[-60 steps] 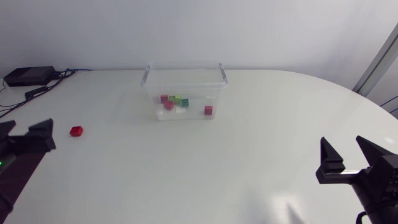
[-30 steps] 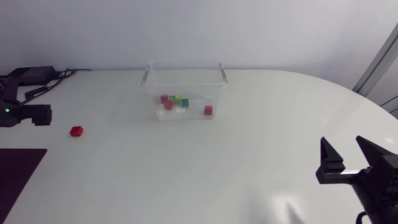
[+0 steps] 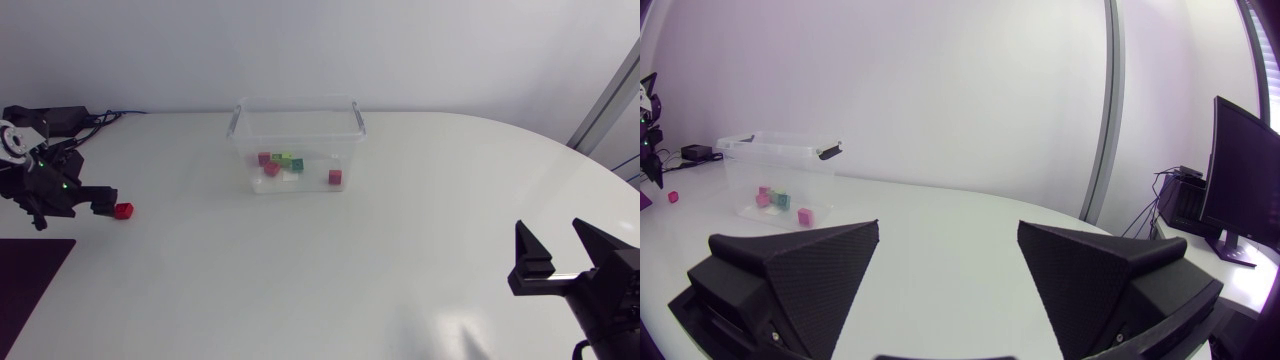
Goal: Place the duplo bricks in the container
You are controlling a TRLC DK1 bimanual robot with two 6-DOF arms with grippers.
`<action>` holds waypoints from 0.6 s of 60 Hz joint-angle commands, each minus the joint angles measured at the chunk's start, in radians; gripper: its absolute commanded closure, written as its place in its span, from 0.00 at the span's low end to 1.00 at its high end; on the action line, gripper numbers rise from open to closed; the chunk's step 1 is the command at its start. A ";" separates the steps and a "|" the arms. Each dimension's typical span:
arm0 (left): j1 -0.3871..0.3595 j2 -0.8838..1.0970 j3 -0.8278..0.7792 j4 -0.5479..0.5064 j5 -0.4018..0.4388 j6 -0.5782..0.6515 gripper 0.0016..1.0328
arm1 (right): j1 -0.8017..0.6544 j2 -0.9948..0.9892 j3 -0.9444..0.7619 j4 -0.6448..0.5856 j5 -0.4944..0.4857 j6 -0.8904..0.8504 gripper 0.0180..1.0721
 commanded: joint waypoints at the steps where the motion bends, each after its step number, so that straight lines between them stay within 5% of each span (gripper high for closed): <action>1: -0.005 0.061 0.050 -0.004 0.003 0.026 0.04 | -0.006 -0.008 -0.020 0.007 -0.008 -0.012 0.05; 16: -0.017 0.136 0.112 0.003 0.098 0.052 0.04 | -0.006 -0.008 -0.020 0.007 -0.008 -0.012 0.05; 36: -0.014 0.323 0.288 -0.078 0.105 -0.012 0.04 | -0.006 -0.008 -0.020 0.007 -0.008 -0.012 0.05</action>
